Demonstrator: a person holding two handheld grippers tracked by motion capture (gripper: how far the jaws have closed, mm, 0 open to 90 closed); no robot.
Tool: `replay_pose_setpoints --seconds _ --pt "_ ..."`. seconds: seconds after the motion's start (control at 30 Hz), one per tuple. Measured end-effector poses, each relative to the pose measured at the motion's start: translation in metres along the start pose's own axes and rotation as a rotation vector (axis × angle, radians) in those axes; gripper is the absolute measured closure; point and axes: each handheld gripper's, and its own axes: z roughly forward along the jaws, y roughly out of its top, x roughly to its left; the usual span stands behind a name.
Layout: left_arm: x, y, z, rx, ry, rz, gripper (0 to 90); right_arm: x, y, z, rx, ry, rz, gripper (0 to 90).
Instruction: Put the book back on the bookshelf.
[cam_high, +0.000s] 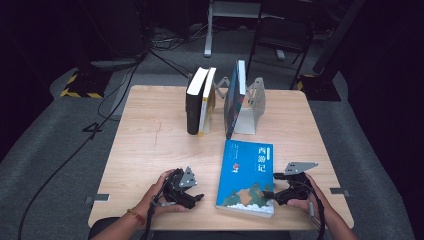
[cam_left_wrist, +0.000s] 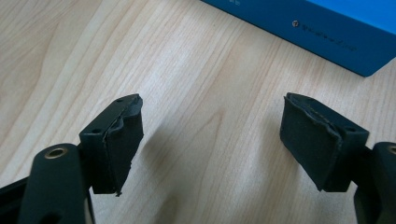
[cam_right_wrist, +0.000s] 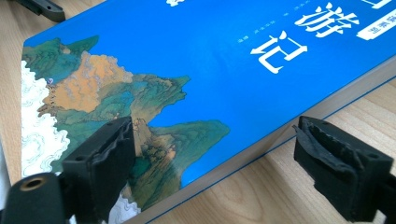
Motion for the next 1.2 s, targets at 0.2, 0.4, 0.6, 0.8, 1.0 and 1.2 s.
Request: replay_pose_setpoints --seconds 0.2,0.4,0.6,0.8,1.0,1.2 --pt "0.004 -0.007 0.002 -0.039 -0.054 -0.023 20.7 0.003 -0.001 0.002 -0.008 -0.006 -0.013 8.8" --pt "0.004 -0.006 0.003 -0.039 -0.061 -0.024 19.4 0.007 0.002 0.005 0.003 -0.021 -0.03 3.9" --pt "0.005 -0.004 0.005 -0.037 -0.066 -0.017 17.8 0.017 0.008 0.01 0.011 -0.072 -0.071 0.2" --pt "0.003 -0.001 0.006 -0.017 -0.061 -0.019 17.2 0.016 0.008 0.009 0.015 -0.069 -0.061 2.0" --pt "-0.002 0.002 0.009 -0.026 -0.077 -0.009 17.2 0.01 -0.001 -0.003 0.03 0.008 -0.034 13.2" --pt "-0.008 0.01 0.014 -0.016 -0.096 0.021 17.2 0.015 -0.011 -0.023 0.042 0.065 -0.188 24.2"
